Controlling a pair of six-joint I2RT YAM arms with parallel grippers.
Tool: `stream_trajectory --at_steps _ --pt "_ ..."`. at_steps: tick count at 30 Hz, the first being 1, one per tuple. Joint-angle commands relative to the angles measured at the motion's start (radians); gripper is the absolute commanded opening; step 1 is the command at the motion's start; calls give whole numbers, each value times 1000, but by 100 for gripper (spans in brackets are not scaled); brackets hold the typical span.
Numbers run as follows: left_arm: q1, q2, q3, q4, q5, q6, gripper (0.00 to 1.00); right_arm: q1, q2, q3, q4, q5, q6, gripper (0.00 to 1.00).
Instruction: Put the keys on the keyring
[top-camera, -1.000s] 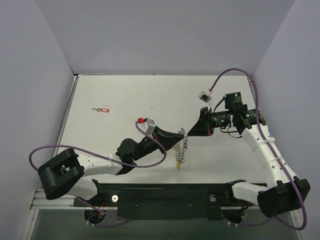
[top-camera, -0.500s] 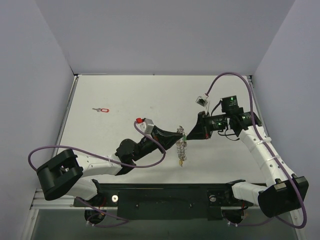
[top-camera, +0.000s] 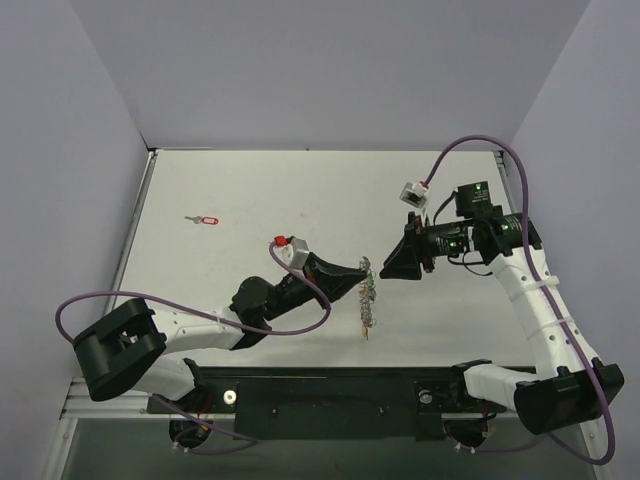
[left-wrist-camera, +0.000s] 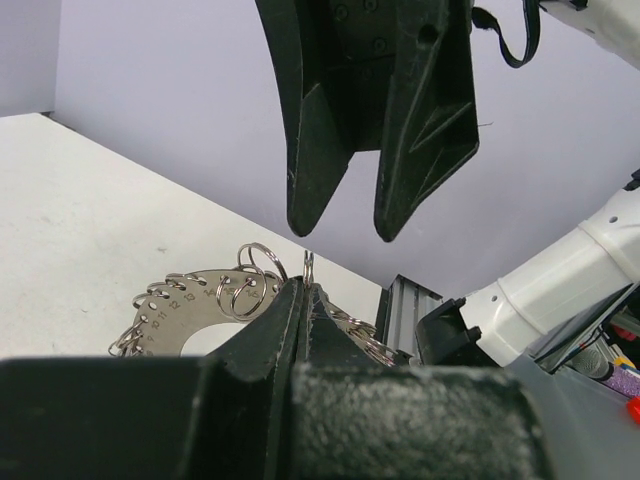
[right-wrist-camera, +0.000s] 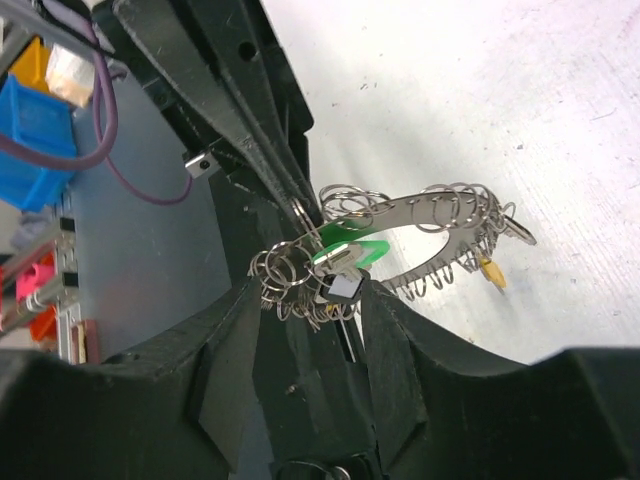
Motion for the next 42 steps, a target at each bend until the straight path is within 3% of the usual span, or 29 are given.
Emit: stream_trajectory --at_steps 1,10,20,24,31,42 --pt "7 -14 33 356 38 -19 0 52 21 37 -138 -38 -165 40" --pt "7 5 41 392 50 -49 0 98 75 83 -207 -6 -260 34" --pt "6 11 47 393 61 -59 0 124 124 129 -243 -10 -284 31" --pt "7 14 49 395 58 -59 0 127 136 132 -244 -24 -284 24" --pt "6 23 53 404 61 -67 0 133 144 128 -246 -27 -292 21" --pt "7 35 64 404 67 -78 0 150 158 131 -244 -24 -294 23"
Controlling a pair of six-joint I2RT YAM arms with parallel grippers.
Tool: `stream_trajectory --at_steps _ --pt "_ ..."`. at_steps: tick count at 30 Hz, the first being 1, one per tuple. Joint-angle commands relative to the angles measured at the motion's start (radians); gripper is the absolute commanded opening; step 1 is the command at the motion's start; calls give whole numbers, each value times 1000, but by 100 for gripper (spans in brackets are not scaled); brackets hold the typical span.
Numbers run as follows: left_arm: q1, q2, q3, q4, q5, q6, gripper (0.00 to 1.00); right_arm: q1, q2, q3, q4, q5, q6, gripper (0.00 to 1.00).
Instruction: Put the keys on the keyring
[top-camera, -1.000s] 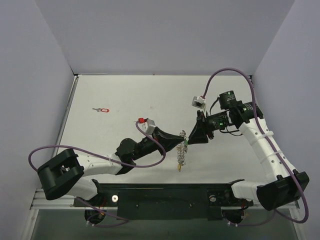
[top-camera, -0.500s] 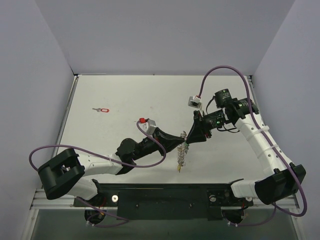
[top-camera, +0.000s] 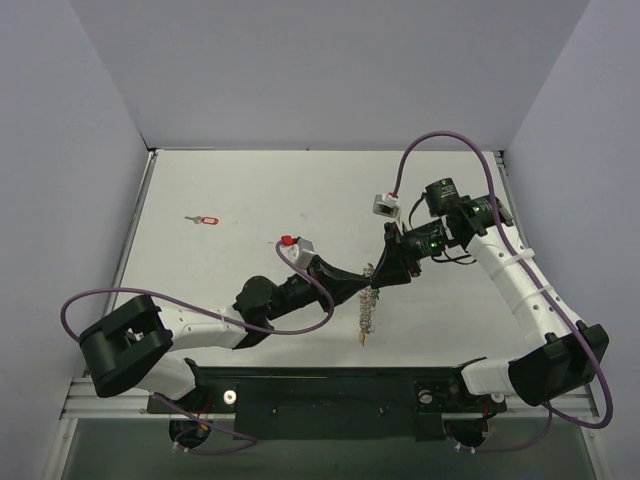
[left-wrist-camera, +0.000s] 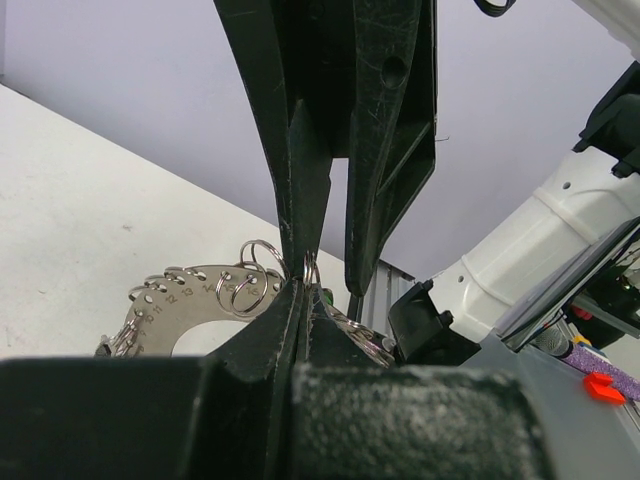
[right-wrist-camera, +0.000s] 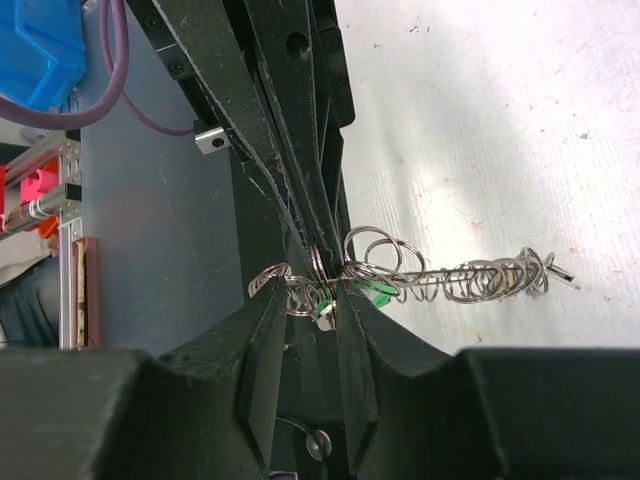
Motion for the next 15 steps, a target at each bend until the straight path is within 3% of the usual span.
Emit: stream_trajectory --at_steps 1,3,5,7,15 --pt "6 4 61 399 7 -17 0 16 11 31 -28 -37 -19 23" --pt "6 7 64 399 7 -18 0 18 10 29 -30 -34 -20 22" --pt "4 7 66 399 8 -18 0 19 8 29 -30 -34 -24 16" --pt "6 8 67 399 8 -18 0 19 5 29 -30 -31 -28 0" --pt "24 -2 43 393 -2 -46 0 18 -27 11 -33 7 -42 0"
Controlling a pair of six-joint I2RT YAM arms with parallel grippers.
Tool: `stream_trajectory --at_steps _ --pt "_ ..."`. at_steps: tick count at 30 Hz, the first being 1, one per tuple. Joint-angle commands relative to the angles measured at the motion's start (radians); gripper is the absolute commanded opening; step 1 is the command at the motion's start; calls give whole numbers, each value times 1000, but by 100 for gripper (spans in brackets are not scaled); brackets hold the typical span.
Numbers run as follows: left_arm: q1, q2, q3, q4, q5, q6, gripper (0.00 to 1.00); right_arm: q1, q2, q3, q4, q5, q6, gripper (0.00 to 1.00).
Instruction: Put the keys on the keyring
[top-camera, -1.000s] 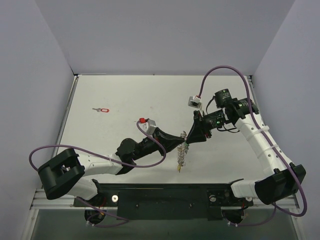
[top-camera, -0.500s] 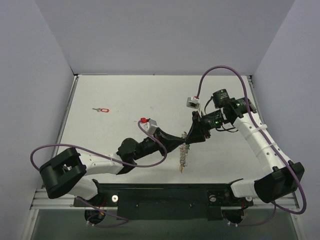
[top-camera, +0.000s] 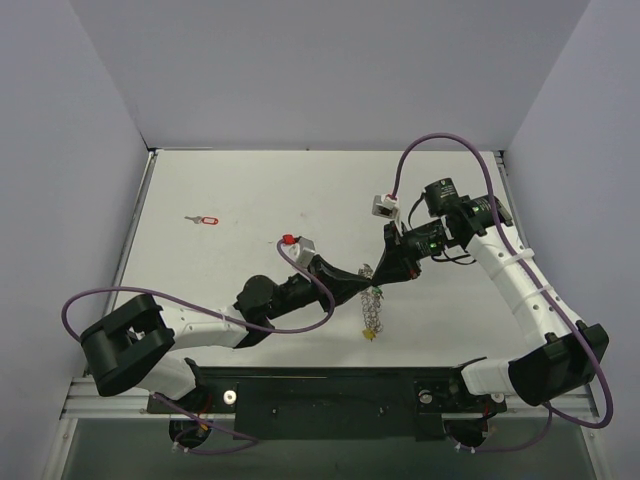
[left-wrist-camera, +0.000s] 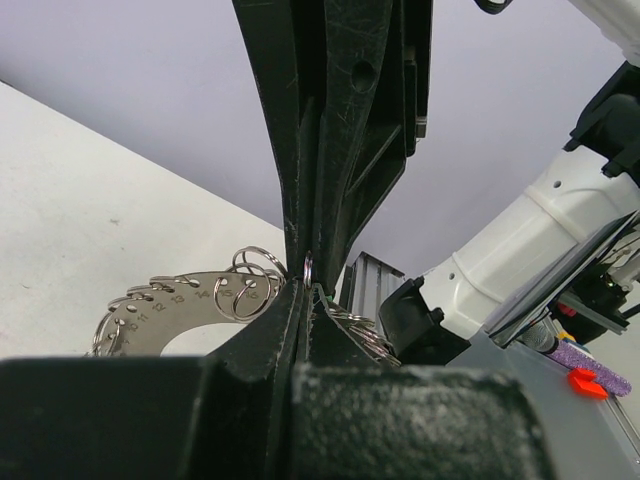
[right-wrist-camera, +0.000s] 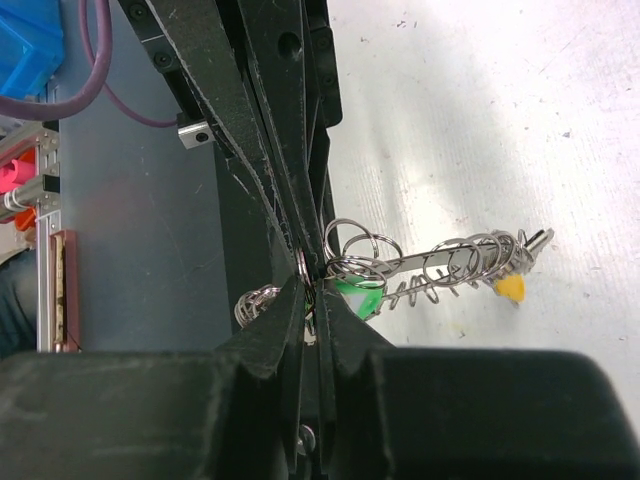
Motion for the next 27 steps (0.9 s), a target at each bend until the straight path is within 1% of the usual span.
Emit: stream_trajectory --at_steps 1,2,3,4,5,7,8,9,12,15,17,18,19,20,21,22,23,24,25,26,27 --pt "26 -21 28 389 -21 -33 0 9 -38 8 -37 -18 -16 0" --pt "40 -26 24 388 -4 -51 2 9 -40 8 -41 -17 -21 0" --pt "49 -32 19 385 11 -65 9 9 -43 5 -44 -15 -31 0" --pt "64 -42 17 380 43 -88 12 11 -48 3 -54 -15 -47 0" --pt "75 -46 16 371 69 -102 19 11 -49 0 -58 -15 -53 0" --pt "103 -56 14 354 129 -142 25 11 -52 -2 -72 -18 -68 0" --pt "119 -64 13 348 164 -162 26 14 -54 -2 -83 -23 -85 0" --pt "126 -67 8 345 177 -169 29 14 -55 -3 -86 -26 -88 0" --pt "149 -85 4 328 223 -200 32 21 -52 -3 -94 -28 -100 0" --pt "162 -102 10 300 283 -199 34 30 -52 0 -106 0 -114 0" --pt "165 -121 33 227 333 -168 34 43 -51 1 -118 24 -126 0" --pt "166 -142 48 143 358 -147 34 50 -51 5 -124 34 -134 0" --pt "162 -150 75 101 401 -105 34 55 -48 8 -132 56 -140 0" --pt "159 -171 89 -12 422 -73 34 63 -45 11 -149 69 -151 0" --pt "156 -188 120 -84 454 0 34 66 -41 23 -161 92 -165 0" --pt "153 -214 132 -208 465 43 34 73 -35 29 -195 106 -195 0" --pt "143 -230 161 -293 472 146 34 76 -32 44 -207 119 -208 0" --pt "136 -256 190 -424 470 195 34 80 -26 55 -236 127 -234 0" --pt "121 -265 201 -497 469 296 35 81 -22 60 -247 138 -244 0" --pt "115 -279 227 -605 467 344 35 84 -15 61 -262 141 -255 0" --pt "106 -280 241 -640 466 399 39 89 -14 64 -268 146 -261 0"
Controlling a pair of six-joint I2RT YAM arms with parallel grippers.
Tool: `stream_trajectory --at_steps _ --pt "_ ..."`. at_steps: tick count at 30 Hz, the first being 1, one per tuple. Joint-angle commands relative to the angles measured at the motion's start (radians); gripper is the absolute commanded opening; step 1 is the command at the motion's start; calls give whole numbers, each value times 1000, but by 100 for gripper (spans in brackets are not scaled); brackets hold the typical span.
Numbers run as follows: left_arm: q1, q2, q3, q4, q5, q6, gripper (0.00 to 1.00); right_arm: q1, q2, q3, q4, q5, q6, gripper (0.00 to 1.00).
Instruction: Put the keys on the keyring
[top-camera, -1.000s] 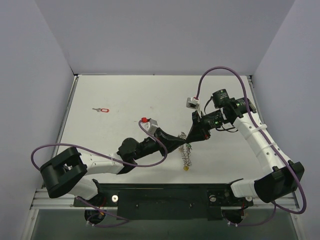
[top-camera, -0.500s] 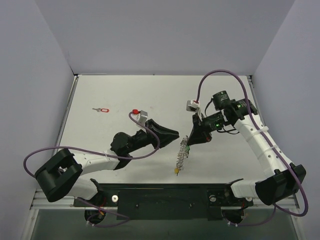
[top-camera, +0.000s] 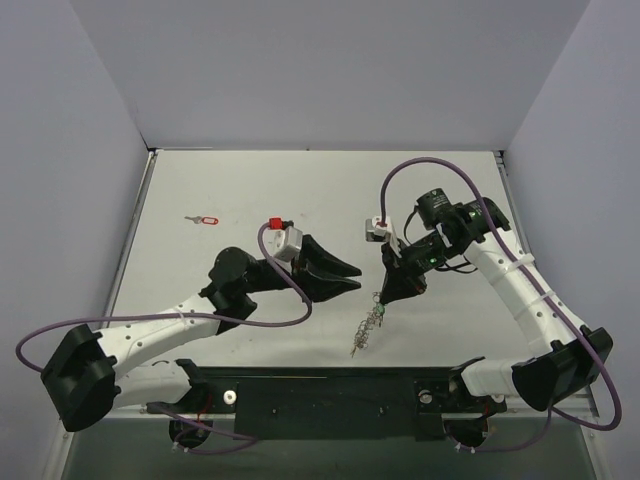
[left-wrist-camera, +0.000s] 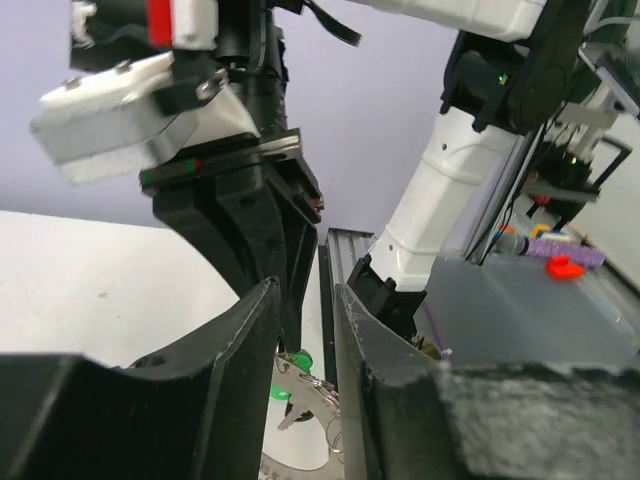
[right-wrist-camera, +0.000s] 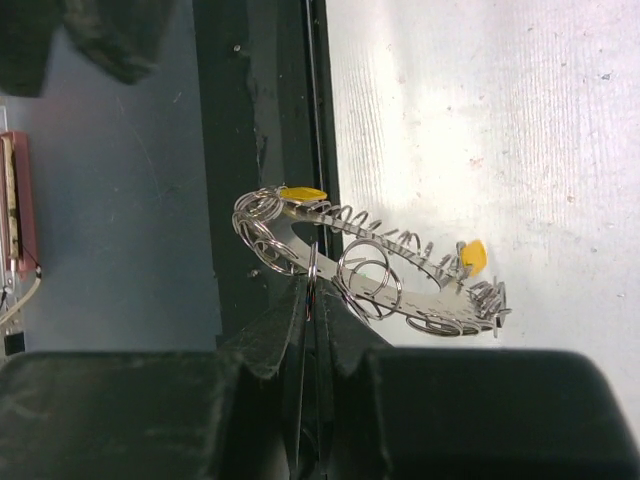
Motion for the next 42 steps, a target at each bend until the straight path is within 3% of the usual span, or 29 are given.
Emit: stream_trajectory --at_steps 1,10,16,42 --pt "-34 -54 107 -404 59 323 49 19 12 57 -112 11 -86 0" --pt "-75 38 186 -506 88 434 49 23 19 55 -116 5 -90 0" --pt "-115 93 239 -555 52 480 42 22 19 54 -117 2 -90 0" --pt "-138 133 240 -550 -44 533 38 22 12 46 -116 -18 -93 0"
